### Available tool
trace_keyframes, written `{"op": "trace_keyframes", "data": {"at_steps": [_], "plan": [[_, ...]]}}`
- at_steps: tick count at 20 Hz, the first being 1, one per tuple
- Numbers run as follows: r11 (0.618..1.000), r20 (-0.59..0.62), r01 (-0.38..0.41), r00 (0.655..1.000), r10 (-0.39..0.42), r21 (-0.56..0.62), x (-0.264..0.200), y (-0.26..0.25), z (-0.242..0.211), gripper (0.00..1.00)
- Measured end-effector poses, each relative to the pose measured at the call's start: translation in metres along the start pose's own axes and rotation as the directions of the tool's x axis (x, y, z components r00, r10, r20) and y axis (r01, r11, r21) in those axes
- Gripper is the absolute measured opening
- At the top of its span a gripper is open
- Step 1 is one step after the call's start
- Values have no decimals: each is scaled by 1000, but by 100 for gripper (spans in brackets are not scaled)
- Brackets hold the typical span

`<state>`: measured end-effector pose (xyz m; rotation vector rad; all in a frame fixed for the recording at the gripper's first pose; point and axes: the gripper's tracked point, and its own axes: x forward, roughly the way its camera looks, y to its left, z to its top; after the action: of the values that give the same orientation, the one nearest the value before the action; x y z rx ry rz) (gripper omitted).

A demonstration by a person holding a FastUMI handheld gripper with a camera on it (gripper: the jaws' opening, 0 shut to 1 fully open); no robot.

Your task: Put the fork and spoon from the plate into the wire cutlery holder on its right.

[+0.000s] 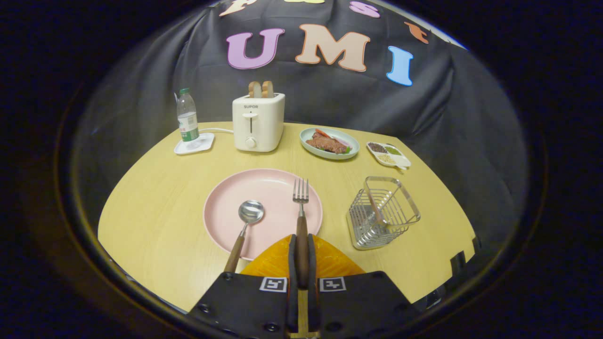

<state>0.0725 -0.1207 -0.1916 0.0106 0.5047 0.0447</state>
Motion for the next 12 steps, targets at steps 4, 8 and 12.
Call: {"op": "trace_keyframes", "data": {"at_steps": [4,8,12], "plan": [[999,5,33,999,-33,42,-20,-16,27,11],[990,-38,110,993,-107,86,-36,-45,39,11],[965,-125,179,980,-157,192,-47,-64,34,11]]}}
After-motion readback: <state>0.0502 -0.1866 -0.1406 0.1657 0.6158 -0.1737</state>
